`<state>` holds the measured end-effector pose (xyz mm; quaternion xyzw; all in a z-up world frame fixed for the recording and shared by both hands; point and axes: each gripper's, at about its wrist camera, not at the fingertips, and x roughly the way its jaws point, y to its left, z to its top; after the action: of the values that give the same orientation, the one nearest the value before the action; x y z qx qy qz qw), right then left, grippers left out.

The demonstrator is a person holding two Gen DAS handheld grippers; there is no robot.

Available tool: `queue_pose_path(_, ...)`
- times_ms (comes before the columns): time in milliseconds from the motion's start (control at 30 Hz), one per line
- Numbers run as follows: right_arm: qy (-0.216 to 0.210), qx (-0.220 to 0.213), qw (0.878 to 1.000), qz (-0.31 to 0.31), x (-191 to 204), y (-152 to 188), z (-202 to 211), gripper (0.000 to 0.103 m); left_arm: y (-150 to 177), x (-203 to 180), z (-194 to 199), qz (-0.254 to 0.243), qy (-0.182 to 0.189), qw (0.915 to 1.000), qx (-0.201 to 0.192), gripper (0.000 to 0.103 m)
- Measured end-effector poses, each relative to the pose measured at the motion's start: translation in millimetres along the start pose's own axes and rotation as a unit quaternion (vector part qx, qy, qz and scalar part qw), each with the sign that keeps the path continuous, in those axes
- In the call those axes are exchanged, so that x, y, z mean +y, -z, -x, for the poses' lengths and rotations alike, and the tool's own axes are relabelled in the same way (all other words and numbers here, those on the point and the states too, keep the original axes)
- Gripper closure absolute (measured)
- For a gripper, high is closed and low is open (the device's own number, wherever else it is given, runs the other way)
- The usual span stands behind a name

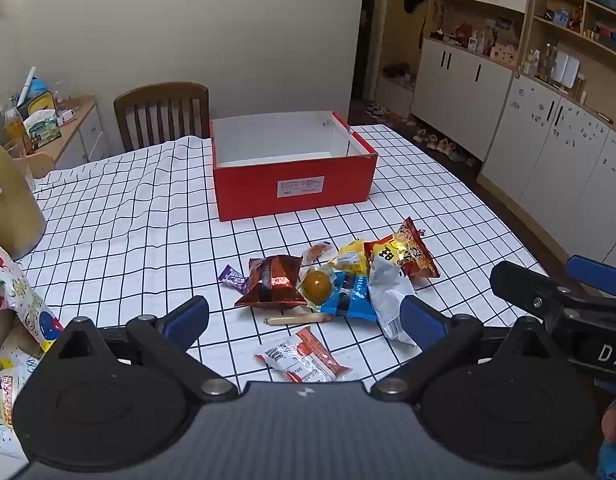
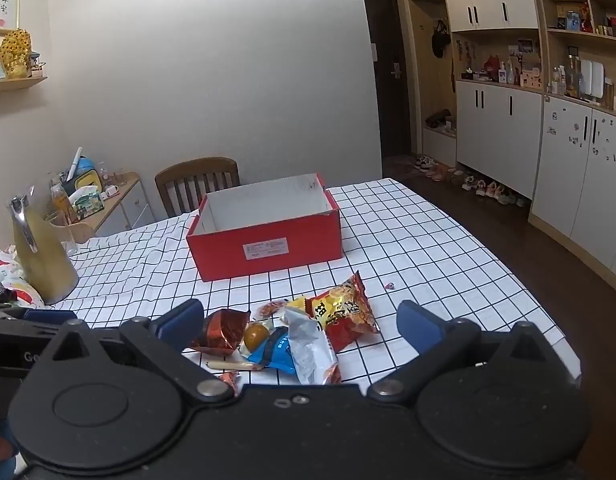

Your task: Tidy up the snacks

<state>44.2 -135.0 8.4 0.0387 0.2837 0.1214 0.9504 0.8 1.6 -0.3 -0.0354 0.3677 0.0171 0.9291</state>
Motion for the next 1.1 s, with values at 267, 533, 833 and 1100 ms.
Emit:
queue_pose_path(267,0.001,-0.003,1.0,0.002,2.1,1.0,3.9,0.0,-1.7,1.5,3.0,0.0,0.0,1.0,-0.004,0.001)
queue_pose_path(533,0.001,-0.006,1.0,0.0,1.7,-0.4,6.5,0.0,1.0,-3.1,13.8,-0.001,-0.002,1.0,-0.007,0.001)
queue_pose_path(833,0.001,-0.006,1.0,0.0,2.2,-0.7,8.0,0.0,3.2,-3.1,14.4,0.0,0.0,1.0,-0.004,0.001)
queue_pose_path(1100,0.0,-0.003,1.0,0.001,2.7,0.0,10.2,0.0,5.2,-2.1,12.4,0.005,0.001,1.0,0.004,0.001)
